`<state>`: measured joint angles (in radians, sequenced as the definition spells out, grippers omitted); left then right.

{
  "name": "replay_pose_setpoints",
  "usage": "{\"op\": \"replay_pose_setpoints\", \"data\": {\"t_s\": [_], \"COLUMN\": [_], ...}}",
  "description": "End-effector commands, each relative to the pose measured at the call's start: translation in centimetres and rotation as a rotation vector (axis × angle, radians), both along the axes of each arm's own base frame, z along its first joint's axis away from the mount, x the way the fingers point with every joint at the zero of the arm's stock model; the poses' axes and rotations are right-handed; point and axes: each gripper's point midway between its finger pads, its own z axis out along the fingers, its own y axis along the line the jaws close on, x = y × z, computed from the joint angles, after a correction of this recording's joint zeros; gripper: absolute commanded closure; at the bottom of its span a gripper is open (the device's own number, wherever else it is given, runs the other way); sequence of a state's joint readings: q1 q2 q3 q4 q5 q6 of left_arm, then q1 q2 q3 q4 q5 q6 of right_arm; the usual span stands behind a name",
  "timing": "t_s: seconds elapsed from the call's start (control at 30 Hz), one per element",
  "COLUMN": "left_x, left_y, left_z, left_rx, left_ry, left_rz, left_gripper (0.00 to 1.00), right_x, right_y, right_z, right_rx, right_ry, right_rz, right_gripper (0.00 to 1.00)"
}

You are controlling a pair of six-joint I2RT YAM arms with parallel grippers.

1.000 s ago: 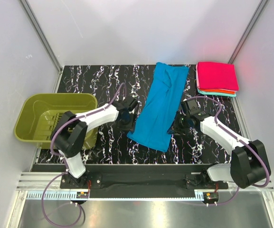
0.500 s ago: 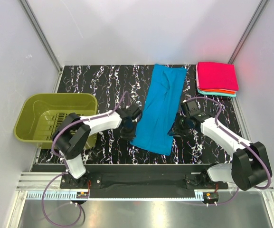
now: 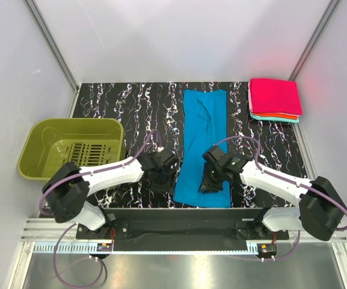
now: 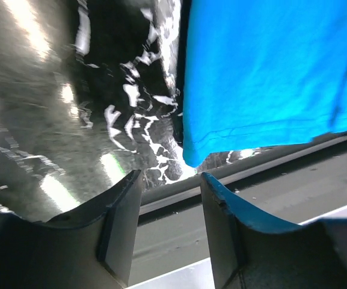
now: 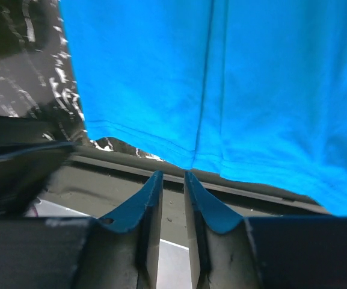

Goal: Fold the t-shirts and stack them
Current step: Fold the tshirt

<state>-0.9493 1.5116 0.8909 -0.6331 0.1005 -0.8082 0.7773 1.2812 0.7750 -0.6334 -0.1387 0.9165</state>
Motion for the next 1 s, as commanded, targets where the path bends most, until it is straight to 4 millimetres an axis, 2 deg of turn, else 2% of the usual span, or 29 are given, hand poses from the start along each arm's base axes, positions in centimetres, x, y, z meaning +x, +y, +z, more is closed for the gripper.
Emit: {"op": "replay_pose_setpoints", "data": {"t_s": [0.0, 0.13, 0.23, 0.5, 0.6, 0.63, 0.73, 0.97], "left_x": [2.0, 3.6, 3.7, 2.3, 2.1, 2.2, 2.1, 2.1], "left_y": [0.2, 0.9, 0.8, 0.6, 0.8, 0.8, 0.9, 0.7], "left_z": [2.2, 3.3, 3.6, 2.4, 2.1, 2.0, 1.9, 1.8], "left_rx": [-0.064, -0.107, -0.129, -0.178, -0.175, -0.172, -0.170, -0.177], "left_ry": [-0.071, -0.091, -0.091, -0.041, -0.037, -0.038, -0.034, -0.028], "left_rz": [0.020, 0.033, 0.023, 0.019, 0.020, 0.021, 0.027, 0.033], "left_gripper": [0.51, 0.51, 0.51, 0.52, 0.52, 0.52, 0.53, 0.53], "right_x": [-0.3, -1.1, -1.6, -2.2, -2.0, -1.9, -2.0, -2.2], "right_y": [0.4, 1.1, 1.4, 1.8, 1.6, 1.6, 1.2, -0.5], "right_z": [-1.1, -2.5, -3.6, -5.2, -5.1, -5.0, -4.5, -2.9], "right_rx": [-0.046, -0.086, -0.107, -0.140, -0.148, -0.148, -0.145, -0.172], "right_ry": [0.011, 0.034, 0.051, 0.068, 0.044, 0.037, 0.028, -0.010], "right_rz": [-0.080, -0.087, -0.095, -0.098, -0.107, -0.109, -0.110, -0.124], "right_gripper": [0.71, 0.71, 0.71, 0.72, 0.78, 0.88, 1.00, 1.00]}}
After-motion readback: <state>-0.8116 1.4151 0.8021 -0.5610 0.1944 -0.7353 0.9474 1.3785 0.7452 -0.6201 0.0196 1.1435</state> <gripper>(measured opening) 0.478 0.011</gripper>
